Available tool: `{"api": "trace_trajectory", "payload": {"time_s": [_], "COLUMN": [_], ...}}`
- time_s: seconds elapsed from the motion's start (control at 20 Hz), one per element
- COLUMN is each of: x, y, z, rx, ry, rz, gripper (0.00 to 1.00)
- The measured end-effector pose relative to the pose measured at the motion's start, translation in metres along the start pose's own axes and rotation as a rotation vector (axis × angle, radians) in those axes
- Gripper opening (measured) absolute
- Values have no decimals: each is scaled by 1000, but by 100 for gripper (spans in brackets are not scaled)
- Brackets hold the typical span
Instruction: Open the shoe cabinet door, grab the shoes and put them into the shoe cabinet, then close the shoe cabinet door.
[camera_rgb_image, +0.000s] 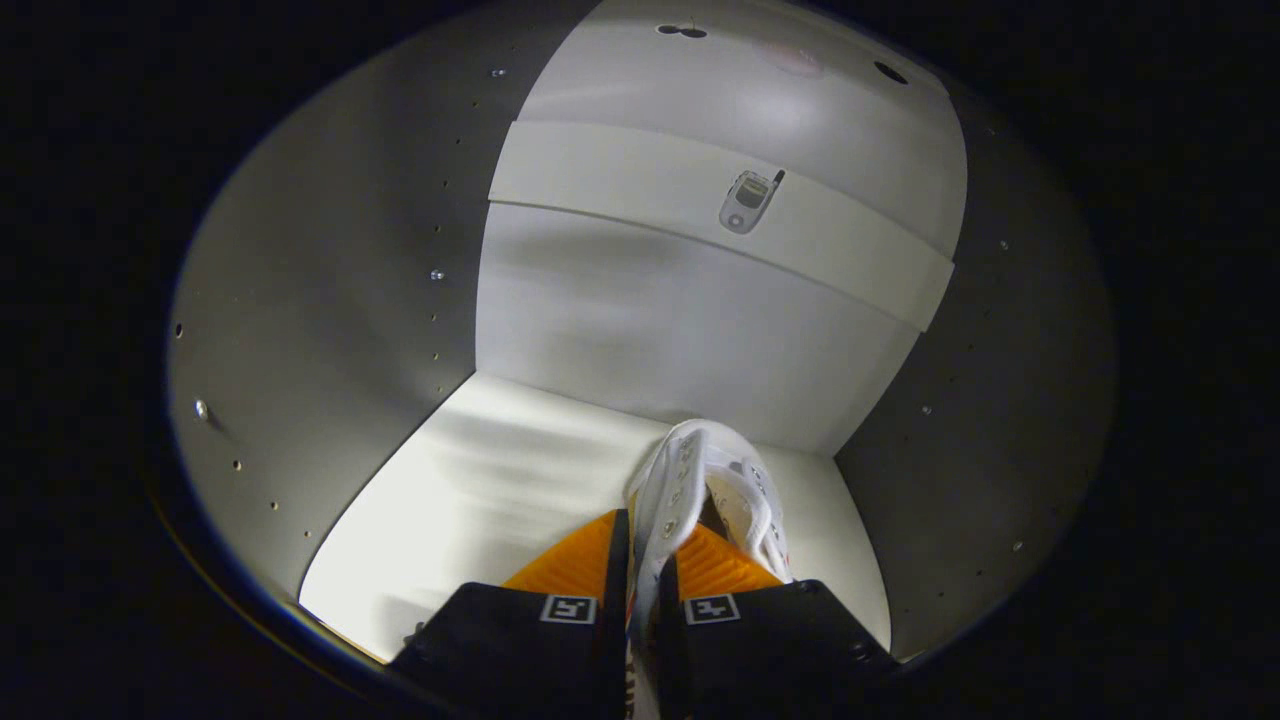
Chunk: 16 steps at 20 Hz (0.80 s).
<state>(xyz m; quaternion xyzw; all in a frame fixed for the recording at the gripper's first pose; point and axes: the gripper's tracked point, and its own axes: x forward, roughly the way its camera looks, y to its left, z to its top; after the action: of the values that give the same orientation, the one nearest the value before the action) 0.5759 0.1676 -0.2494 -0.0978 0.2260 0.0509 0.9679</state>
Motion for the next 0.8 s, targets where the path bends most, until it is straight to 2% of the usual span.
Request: {"api": "trace_trajectory", "payload": {"time_s": [0.05, 0.2, 0.3, 0.35, 0.4, 0.8], "x": [-5, -15, -28, -35, -41, -119], "y": [3, 13, 17, 18, 15, -32], "z": [0, -2, -1, 1, 3, 40], "rx": [22, 60, 60, 62, 71, 125], "ry": [7, 17, 16, 8, 0, -191], "rz": [11, 50, 74, 80, 75, -34], "gripper": [20, 60, 82, 86, 96, 98]}}
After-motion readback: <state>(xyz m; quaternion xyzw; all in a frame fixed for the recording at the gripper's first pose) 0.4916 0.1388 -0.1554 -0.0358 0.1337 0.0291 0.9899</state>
